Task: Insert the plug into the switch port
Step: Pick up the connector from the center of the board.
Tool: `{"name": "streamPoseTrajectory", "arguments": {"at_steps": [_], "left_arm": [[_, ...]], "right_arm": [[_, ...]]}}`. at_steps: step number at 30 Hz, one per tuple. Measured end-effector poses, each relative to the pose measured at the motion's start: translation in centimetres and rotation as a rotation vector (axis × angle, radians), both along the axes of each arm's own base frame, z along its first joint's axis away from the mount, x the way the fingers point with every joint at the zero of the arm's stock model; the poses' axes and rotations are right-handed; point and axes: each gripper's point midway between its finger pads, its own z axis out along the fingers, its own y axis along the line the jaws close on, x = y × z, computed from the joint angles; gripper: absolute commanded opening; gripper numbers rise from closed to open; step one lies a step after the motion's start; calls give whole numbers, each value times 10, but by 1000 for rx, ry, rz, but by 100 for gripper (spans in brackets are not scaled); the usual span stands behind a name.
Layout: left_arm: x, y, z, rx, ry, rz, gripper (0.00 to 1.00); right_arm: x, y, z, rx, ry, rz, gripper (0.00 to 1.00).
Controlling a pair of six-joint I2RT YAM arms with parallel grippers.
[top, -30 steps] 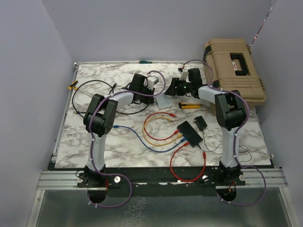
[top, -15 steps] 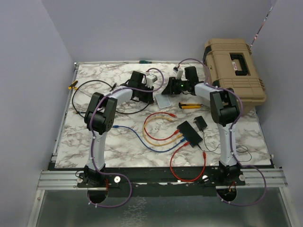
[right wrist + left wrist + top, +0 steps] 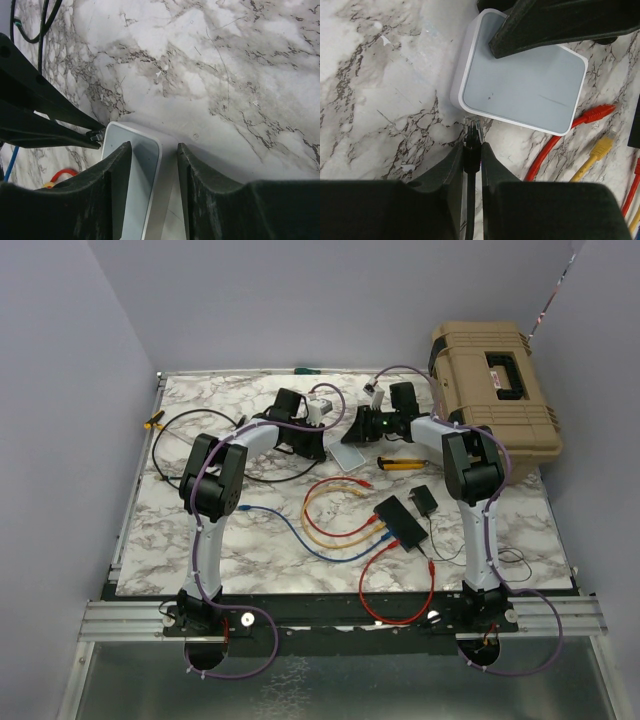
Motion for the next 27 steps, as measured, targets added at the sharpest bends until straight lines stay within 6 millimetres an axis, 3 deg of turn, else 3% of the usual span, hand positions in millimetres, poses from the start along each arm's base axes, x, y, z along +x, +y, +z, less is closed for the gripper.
{"name": "streamPoseTrajectory", "arguments": {"at_steps": [8, 16, 22, 27], "left_arm": [[-9, -1, 0, -12, 39, -19, 0], [-31, -3, 2, -38, 87, -50, 0], [-56, -2, 3, -44, 146, -78, 0], [-71, -2, 4, -33, 170, -105, 0]], "right_arm": [[-2, 2, 0, 10, -9, 22, 43], [-19, -8, 4, -11, -51, -29, 53], [-40, -18, 49, 2, -216, -31, 66], [-70, -22, 89, 45, -445, 39, 63]]}}
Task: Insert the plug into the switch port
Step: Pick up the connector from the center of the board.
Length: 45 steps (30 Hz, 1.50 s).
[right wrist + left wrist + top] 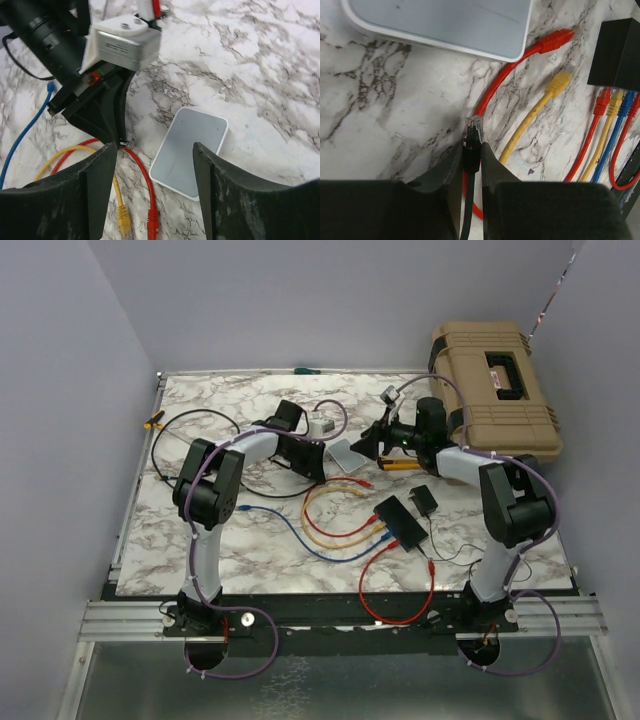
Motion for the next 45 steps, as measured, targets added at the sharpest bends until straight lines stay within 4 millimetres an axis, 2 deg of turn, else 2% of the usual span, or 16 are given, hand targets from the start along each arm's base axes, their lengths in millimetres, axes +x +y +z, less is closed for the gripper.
{"name": "streamPoseTrajectory", "arguments": {"at_steps": [7, 12, 17, 21, 27, 36, 41, 45], "left_arm": [[-33, -5, 3, 28, 10, -90, 0], [-40, -9, 14, 23, -22, -125, 0], [-37, -11, 35, 0, -75, -133, 0], [-39, -14, 51, -28, -108, -151, 0], [-47, -23, 66, -61, -140, -192, 0], [-64, -28, 84, -87, -191, -264, 0], [-68, -30, 85, -85, -202, -286, 0], [-68, -29, 84, -81, -205, -294, 0]], "right_arm": [[-38, -3, 24, -82, -344, 217, 59], [-65, 1, 38, -92, -546, 368, 56], [-91, 16, 20, -98, -602, 465, 49], [-102, 33, 12, -103, -641, 525, 47], [-100, 40, 10, -111, -698, 535, 46], [-96, 39, -3, -145, -703, 539, 46], [-99, 40, -6, -158, -687, 563, 34], [-102, 41, -11, -166, -665, 582, 31]]}}
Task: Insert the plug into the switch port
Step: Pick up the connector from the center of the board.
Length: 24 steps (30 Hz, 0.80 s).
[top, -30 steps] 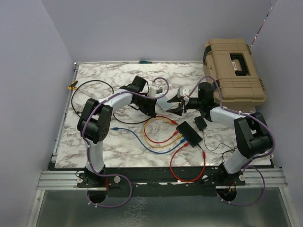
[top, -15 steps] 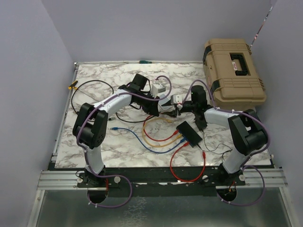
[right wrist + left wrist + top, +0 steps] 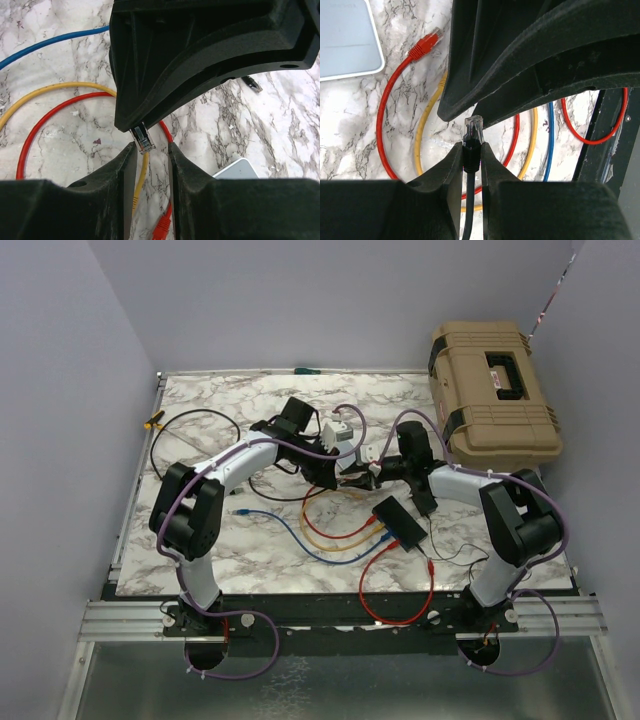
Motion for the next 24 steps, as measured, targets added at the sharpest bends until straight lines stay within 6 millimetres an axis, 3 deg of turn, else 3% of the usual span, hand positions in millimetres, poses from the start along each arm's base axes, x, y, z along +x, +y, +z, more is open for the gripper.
{"name": "streamPoseTrajectory", "arguments": {"at_steps": [10, 18, 24], "left_arm": [[-5, 1, -2, 12, 4, -21, 0], [-10, 3, -6, 25, 12, -38, 3], [-12, 3, -10, 29, 25, -47, 8]], "right_arm": [[-6, 1, -3, -10, 21, 33, 31], [-13, 0, -8, -19, 41, 55, 1], [-14, -1, -11, -35, 58, 61, 1]]}}
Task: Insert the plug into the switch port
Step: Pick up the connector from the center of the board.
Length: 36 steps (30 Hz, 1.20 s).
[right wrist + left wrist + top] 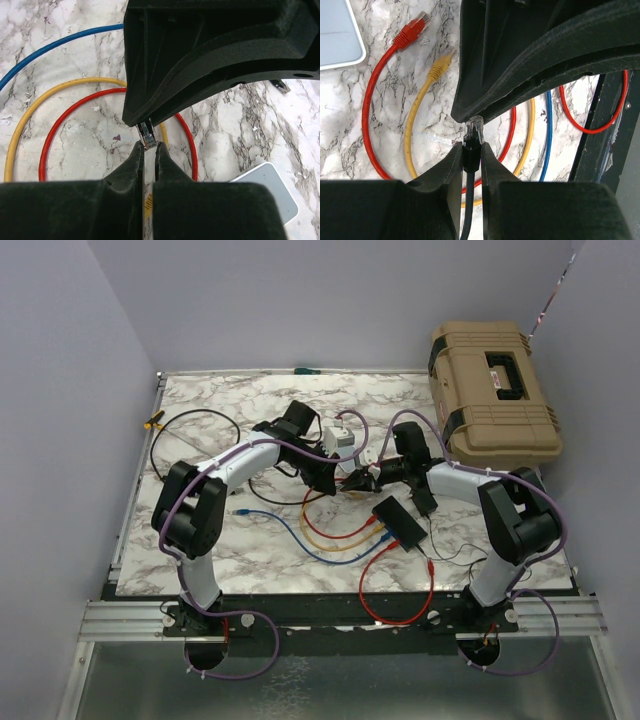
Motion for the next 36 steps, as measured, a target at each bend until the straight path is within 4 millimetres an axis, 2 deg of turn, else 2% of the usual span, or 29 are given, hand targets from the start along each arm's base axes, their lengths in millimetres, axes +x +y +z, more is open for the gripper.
{"name": "streamPoseTrajectory", "arguments": {"at_steps": [2, 6, 8, 28, 31, 36], "left_arm": [[0, 0, 0, 1, 1, -1, 0], [0, 0, -1, 0, 0, -3, 0], [0, 0, -2, 4, 2, -6, 0], [-7, 4, -12, 32, 44, -29, 0], [-6, 4, -11, 31, 43, -30, 0], [-6, 4, -14, 32, 42, -33, 0]], "right_arm": [[0, 0, -1, -2, 2, 1, 12], [0, 1, 0, 2, -5, 2, 32], [1, 1, 1, 5, -11, 0, 36], [-9, 14, -1, -35, -62, 36, 35], [-10, 16, -2, -42, -71, 40, 30], [-12, 16, -5, -64, -57, 42, 12]]}}
